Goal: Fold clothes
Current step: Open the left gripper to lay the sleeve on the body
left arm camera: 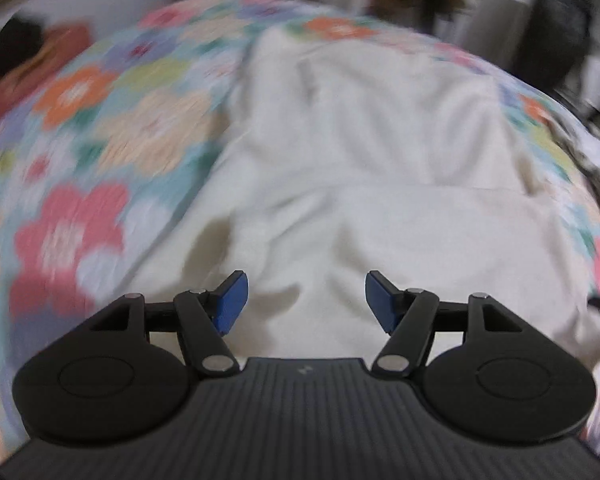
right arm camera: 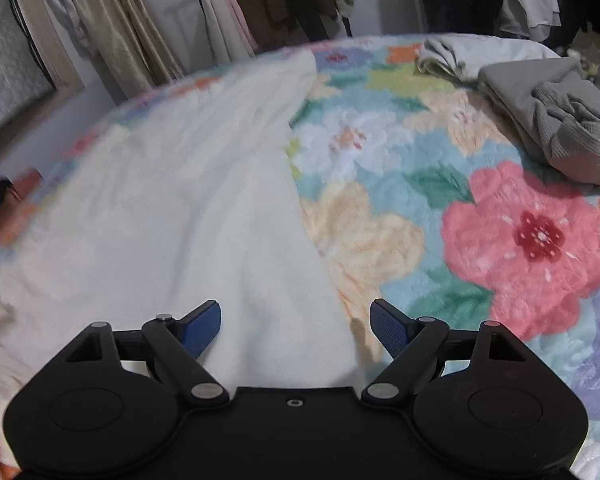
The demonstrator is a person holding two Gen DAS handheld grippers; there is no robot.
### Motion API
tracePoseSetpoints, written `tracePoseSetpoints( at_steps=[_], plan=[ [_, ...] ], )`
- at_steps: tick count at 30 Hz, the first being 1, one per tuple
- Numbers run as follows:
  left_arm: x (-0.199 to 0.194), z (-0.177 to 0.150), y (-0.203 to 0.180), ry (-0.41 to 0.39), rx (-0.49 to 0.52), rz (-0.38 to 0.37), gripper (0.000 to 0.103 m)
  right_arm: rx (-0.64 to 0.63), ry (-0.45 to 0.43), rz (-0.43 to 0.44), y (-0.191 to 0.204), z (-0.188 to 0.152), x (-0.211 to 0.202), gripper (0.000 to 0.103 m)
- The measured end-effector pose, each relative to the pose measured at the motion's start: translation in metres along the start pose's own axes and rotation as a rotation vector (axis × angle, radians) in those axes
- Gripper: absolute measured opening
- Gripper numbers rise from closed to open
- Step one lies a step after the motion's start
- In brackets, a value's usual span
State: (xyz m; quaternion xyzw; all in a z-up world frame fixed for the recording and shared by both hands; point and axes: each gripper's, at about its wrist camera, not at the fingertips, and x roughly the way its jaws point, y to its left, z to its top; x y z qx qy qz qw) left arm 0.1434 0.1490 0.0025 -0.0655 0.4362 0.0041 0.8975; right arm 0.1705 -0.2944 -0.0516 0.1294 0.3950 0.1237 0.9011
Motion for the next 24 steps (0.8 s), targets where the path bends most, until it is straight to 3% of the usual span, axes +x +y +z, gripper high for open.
tracePoseSetpoints(
  at_steps=[5,9,15,18,24],
  plan=[
    [0.007,0.035,0.000,-0.020,0.114,0.002,0.065,-0.026,-0.041,0.115,0.015,0.036,-0.012,0.086],
    [0.028,0.076,0.008,-0.003,0.150,-0.016,0.065,-0.078,-0.039,0.185,0.032,0.090,-0.008,0.086],
    [0.057,0.131,0.007,-0.014,0.312,0.059,0.068,-0.129,0.063,0.160,0.055,0.175,0.030,0.086],
    [0.069,0.157,0.016,-0.038,0.267,0.018,0.072,-0.157,0.093,0.147,0.059,0.203,0.052,0.086],
    [0.120,0.191,0.061,-0.042,0.062,-0.066,0.076,-0.111,0.096,0.139,0.044,0.241,0.114,0.086]
  ],
)
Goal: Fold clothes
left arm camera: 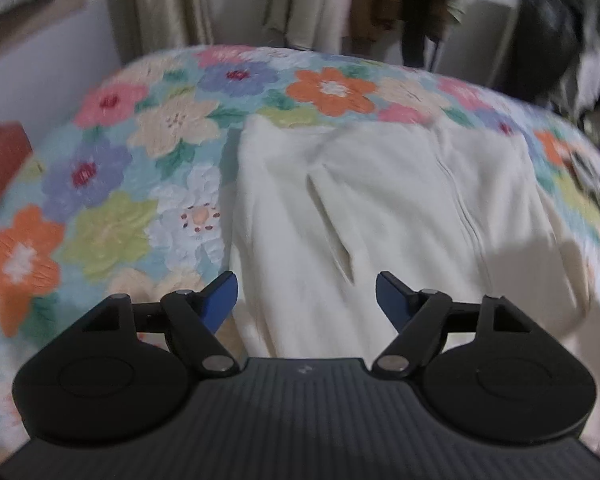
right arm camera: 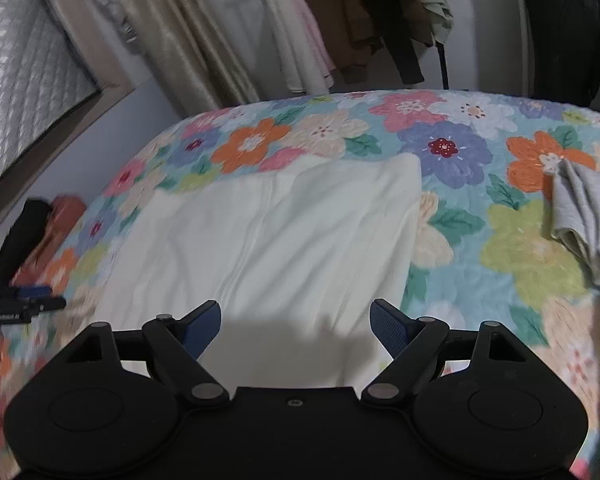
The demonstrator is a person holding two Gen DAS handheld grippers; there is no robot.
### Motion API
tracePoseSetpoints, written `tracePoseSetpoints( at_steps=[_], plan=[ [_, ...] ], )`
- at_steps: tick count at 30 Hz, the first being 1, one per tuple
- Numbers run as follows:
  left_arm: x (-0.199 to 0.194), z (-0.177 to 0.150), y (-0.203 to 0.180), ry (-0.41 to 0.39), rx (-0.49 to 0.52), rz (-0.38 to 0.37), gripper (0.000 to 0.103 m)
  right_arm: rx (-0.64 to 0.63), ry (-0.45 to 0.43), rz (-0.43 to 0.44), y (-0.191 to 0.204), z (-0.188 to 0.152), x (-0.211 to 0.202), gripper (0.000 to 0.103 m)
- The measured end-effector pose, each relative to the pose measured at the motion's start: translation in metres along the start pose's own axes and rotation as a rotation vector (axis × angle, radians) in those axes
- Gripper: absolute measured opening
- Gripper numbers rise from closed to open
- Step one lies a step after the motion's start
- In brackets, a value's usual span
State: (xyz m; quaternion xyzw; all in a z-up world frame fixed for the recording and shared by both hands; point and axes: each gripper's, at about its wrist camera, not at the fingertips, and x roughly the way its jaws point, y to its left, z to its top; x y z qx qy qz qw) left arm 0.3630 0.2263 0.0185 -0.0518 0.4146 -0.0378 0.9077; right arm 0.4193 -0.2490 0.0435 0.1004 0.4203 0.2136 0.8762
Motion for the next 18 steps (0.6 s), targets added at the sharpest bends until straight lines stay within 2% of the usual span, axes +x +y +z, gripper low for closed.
tracePoseSetpoints(
  at_steps=[5,10,15,18],
  plan=[
    [0.054,0.017,0.034,-0.036,-0.067,-0.019,0.076,0.051,-0.015,-0.015,-0.031,0.023,0.056,0.086],
    [0.105,0.043,0.043,-0.016,0.005,-0.013,0.074,0.113,-0.024,-0.032,-0.067,0.050,0.110,0.086],
    [0.153,0.067,0.055,0.059,-0.085,-0.062,0.076,0.180,-0.077,-0.129,-0.098,0.073,0.150,0.086],
    [0.181,0.067,0.053,0.102,-0.115,-0.050,0.076,0.221,-0.079,-0.100,-0.108,0.078,0.170,0.086]
  ],
)
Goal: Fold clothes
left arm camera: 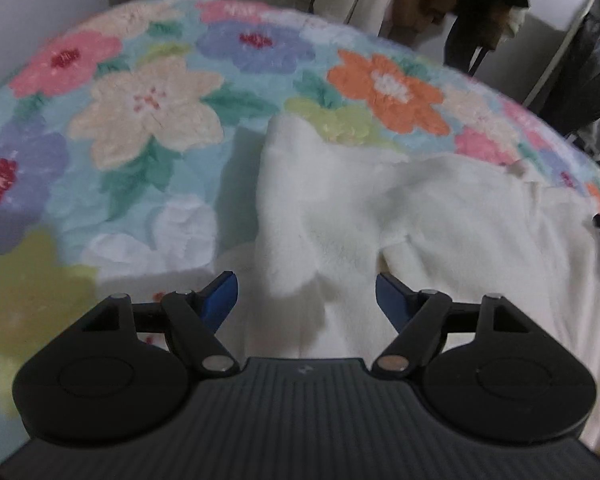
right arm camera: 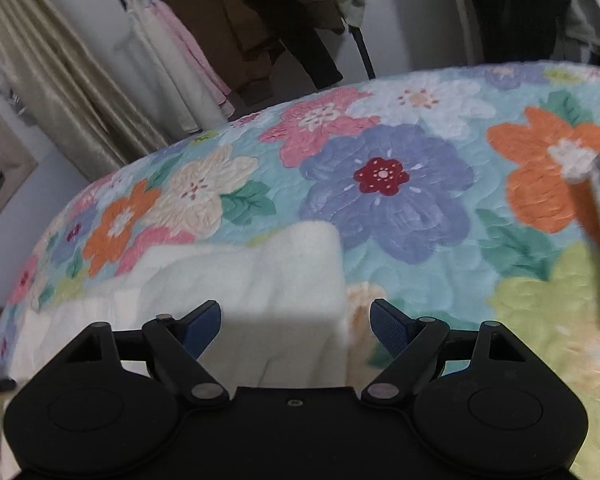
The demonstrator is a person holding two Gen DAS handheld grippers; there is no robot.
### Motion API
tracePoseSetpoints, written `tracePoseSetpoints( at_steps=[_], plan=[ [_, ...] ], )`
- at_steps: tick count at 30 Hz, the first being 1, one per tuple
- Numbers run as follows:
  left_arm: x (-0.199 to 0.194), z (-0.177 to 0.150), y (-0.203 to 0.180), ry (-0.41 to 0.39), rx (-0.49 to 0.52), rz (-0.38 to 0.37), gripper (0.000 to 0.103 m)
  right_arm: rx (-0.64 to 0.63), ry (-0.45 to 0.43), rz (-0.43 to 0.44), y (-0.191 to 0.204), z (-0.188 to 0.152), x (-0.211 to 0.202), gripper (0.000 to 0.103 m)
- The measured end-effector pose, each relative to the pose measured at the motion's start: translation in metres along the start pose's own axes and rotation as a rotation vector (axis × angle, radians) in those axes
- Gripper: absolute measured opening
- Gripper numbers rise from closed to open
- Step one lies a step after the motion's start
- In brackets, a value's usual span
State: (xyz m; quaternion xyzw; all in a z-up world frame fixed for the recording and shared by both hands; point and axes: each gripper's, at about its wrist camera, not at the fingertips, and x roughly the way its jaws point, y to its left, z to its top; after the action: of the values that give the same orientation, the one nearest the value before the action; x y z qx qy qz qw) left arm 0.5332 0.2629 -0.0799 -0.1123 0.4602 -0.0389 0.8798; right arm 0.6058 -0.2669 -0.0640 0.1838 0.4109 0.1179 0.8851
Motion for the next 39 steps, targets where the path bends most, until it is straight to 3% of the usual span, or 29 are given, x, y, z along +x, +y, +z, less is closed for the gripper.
tracePoseSetpoints(
  at_steps=[1,3,4,5,6,7,11,18,23,26,28,30,34,37,39],
  plan=[
    [0.009,0.000,-0.001,0.013,-0.009,0.008,0.076,0.011,0.015,0.029,-0.001,0.000,0.007,0.085],
    [0.019,-0.004,-0.003,0.014,-0.014,0.027,0.075,0.017,0.018,0.099,0.003,-0.005,0.013,0.062],
    [0.021,-0.007,-0.005,0.004,-0.013,0.038,0.072,0.007,0.033,0.153,0.008,-0.008,0.013,0.029],
    [0.018,-0.009,-0.007,-0.007,-0.009,0.037,0.052,-0.021,0.053,0.190,0.014,-0.011,0.013,0.018],
    [0.014,-0.011,-0.009,-0.012,-0.005,0.019,0.019,-0.076,0.058,0.195,0.024,-0.015,0.009,0.018],
    [0.010,-0.013,-0.010,-0.014,-0.007,-0.001,0.008,-0.129,0.051,0.184,0.034,-0.018,0.002,0.017],
    [-0.032,-0.025,-0.030,-0.093,0.072,-0.006,0.008,-0.110,0.038,0.230,0.048,-0.020,-0.036,0.016],
    [-0.144,-0.065,-0.074,-0.210,0.140,-0.059,0.008,-0.148,0.051,0.352,0.093,-0.037,-0.145,0.015],
    [-0.234,-0.129,-0.088,-0.256,0.052,-0.144,0.008,-0.236,0.079,0.455,0.122,-0.091,-0.228,0.012],
    [-0.273,-0.179,-0.083,-0.320,0.014,-0.066,0.008,-0.263,0.048,0.568,0.119,-0.141,-0.272,0.011],
    [-0.283,-0.211,-0.072,-0.291,-0.083,-0.059,0.008,-0.246,0.038,0.596,0.112,-0.179,-0.295,0.011],
    [-0.286,-0.239,-0.064,-0.236,-0.189,-0.073,0.008,-0.270,0.023,0.568,0.106,-0.212,-0.309,0.010],
    [-0.282,-0.280,-0.067,-0.150,-0.259,-0.024,0.008,-0.258,-0.006,0.495,0.085,-0.268,-0.328,0.010],
    [-0.304,-0.294,-0.080,-0.281,-0.198,0.156,0.009,-0.274,-0.052,0.503,0.067,-0.290,-0.340,0.010],
    [-0.316,-0.298,-0.083,-0.349,-0.181,0.203,0.009,-0.267,-0.092,0.488,0.052,-0.300,-0.349,0.010]
  ],
)
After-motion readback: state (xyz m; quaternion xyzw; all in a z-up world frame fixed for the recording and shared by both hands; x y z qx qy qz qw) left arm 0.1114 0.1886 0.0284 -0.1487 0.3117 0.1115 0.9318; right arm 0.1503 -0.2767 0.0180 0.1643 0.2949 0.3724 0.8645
